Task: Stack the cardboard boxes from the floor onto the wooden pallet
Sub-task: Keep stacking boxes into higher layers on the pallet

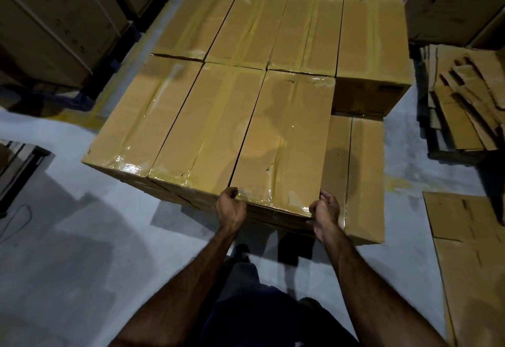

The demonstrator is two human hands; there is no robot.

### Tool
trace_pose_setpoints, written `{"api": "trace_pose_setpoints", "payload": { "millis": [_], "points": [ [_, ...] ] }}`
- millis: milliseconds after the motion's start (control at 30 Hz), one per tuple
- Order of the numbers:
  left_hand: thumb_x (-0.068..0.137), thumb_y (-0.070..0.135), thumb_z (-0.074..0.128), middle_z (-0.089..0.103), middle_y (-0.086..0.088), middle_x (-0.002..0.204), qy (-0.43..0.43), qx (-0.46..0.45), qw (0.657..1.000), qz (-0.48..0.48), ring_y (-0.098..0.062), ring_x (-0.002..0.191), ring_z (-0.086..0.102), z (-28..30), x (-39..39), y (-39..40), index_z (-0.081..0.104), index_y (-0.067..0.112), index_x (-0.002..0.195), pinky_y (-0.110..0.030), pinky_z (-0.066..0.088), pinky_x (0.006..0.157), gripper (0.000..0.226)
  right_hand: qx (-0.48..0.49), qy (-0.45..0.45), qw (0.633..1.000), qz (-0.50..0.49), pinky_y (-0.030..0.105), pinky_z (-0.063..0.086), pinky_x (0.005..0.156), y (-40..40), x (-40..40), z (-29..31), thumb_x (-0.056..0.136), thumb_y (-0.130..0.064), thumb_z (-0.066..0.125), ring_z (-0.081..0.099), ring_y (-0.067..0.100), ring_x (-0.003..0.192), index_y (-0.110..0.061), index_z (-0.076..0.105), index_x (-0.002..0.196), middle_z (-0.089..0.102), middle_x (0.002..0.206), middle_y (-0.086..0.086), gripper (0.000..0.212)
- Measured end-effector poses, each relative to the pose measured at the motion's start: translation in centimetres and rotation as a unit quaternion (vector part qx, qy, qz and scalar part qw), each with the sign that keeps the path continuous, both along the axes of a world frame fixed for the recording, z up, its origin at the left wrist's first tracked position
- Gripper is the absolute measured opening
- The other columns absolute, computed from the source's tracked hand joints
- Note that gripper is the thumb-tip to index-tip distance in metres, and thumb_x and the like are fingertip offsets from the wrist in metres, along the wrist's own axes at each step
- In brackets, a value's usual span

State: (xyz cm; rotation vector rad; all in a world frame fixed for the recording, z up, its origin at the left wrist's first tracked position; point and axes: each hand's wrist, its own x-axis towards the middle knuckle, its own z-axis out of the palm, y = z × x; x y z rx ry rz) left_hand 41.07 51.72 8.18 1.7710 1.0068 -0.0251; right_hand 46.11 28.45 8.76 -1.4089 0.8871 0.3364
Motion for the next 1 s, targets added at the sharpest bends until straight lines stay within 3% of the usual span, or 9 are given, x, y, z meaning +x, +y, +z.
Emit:
{"api": "trace_pose_setpoints", "payload": {
  "millis": [100, 233, 400, 533, 633, 700, 800, 900, 1000],
  "points": [
    [0.087, -0.011, 0.064, 0.069, -0.007, 0.123, -0.003, 0.019, 1.000, -0.025, -0.026, 0.114, 0.066, 0.2, -0.4, 0.4, 0.067, 0.011, 0.128, -0.043, 0.057, 0.104, 0.047, 0.004, 0.001, 1.000, -0.008, 0.033, 0.043, 0.057, 0.3, 0.3, 0.2, 0.080, 0.011, 0.049, 0.057, 0.019, 0.084, -0.023, 0.064, 0.133, 0.067, 0.132, 0.005, 0.065],
    [0.086, -0.013, 0.060, 0.066, -0.002, 0.125, -0.008, 0.020, 0.998, -0.057, -0.019, 0.112, 0.064, 0.8, -1.1, 0.7, 0.063, 0.012, 0.135, -0.035, 0.058, 0.097, 0.056, 0.005, -0.002, 1.000, -0.012, 0.043, 0.049, 0.071, 0.1, 0.4, -0.3, 0.090, 0.006, 0.045, 0.054, 0.021, 0.083, -0.021, 0.063, 0.133, 0.065, 0.103, 0.008, 0.054],
    [0.083, -0.012, 0.062, 0.064, -0.004, 0.126, -0.007, 0.035, 0.993, -0.109, -0.022, 0.114, 0.064, 0.4, -1.8, 1.5, 0.062, 0.012, 0.136, -0.044, 0.058, 0.101, 0.059, -0.004, -0.010, 0.999, 0.031, 0.052, 0.051, 0.075, -0.4, 0.4, 0.0, 0.091, 0.010, 0.044, 0.054, 0.020, 0.083, -0.021, 0.059, 0.140, 0.065, 0.116, 0.007, 0.060],
    [0.083, -0.008, 0.064, 0.067, -0.005, 0.128, 0.005, 0.071, 0.988, -0.141, -0.020, 0.100, 0.066, 0.9, -2.0, 1.6, 0.062, 0.012, 0.139, -0.044, 0.060, 0.095, 0.060, -0.002, -0.013, 0.994, 0.113, 0.052, 0.059, 0.073, -1.6, 0.5, 0.2, 0.089, 0.012, 0.045, 0.057, 0.024, 0.106, -0.024, 0.049, 0.154, 0.053, 0.154, 0.001, 0.075],
    [0.084, -0.009, 0.063, 0.068, -0.009, 0.127, 0.010, 0.087, 0.984, -0.156, -0.018, 0.100, 0.063, 1.4, -2.4, 1.5, 0.061, 0.009, 0.142, -0.034, 0.056, 0.095, 0.061, 0.013, -0.006, 0.987, 0.161, 0.059, 0.058, 0.082, -2.8, 0.6, 0.8, 0.085, 0.014, 0.043, 0.056, 0.025, 0.106, -0.028, 0.057, 0.146, 0.055, 0.145, -0.005, 0.076],
    [0.086, -0.008, 0.064, 0.067, -0.010, 0.128, 0.017, 0.098, 0.982, -0.162, -0.015, 0.102, 0.060, 1.7, -2.8, 1.3, 0.060, 0.009, 0.143, -0.027, 0.050, 0.092, 0.060, 0.025, -0.009, 0.984, 0.179, 0.055, 0.057, 0.082, -3.4, 0.5, 1.5, 0.087, 0.016, 0.042, 0.058, 0.030, 0.116, -0.030, 0.061, 0.140, 0.056, 0.141, -0.010, 0.072],
    [0.086, -0.009, 0.065, 0.065, -0.012, 0.137, 0.004, 0.098, 0.983, -0.156, -0.023, 0.119, 0.062, 2.1, -3.3, 0.9, 0.058, 0.006, 0.144, -0.031, 0.049, 0.103, 0.061, 0.008, -0.021, 0.977, 0.210, 0.047, 0.057, 0.075, -4.6, 0.1, 2.0, 0.094, 0.014, 0.043, 0.059, 0.029, 0.116, -0.021, 0.058, 0.146, 0.056, 0.148, -0.005, 0.064],
    [0.088, -0.005, 0.066, 0.061, -0.012, 0.145, 0.003, 0.104, 0.979, -0.175, -0.028, 0.133, 0.058, 2.4, -3.8, 0.5, 0.054, 0.005, 0.148, -0.028, 0.044, 0.104, 0.062, -0.008, -0.017, 0.972, 0.234, 0.059, 0.051, 0.096, -5.9, -0.6, 2.0, 0.099, 0.012, 0.045, 0.055, 0.025, 0.116, -0.017, 0.054, 0.150, 0.054, 0.155, -0.002, 0.060],
    [0.092, -0.002, 0.066, 0.057, -0.013, 0.149, -0.004, 0.110, 0.977, -0.181, -0.027, 0.136, 0.055, 2.9, -4.6, -0.4, 0.051, 0.004, 0.151, -0.023, 0.038, 0.101, 0.061, -0.022, -0.015, 0.967, 0.255, 0.059, 0.048, 0.106, -7.2, -1.5, 2.2, 0.098, 0.011, 0.049, 0.055, 0.026, 0.126, -0.016, 0.056, 0.149, 0.058, 0.153, -0.001, 0.058]
  ]
}}
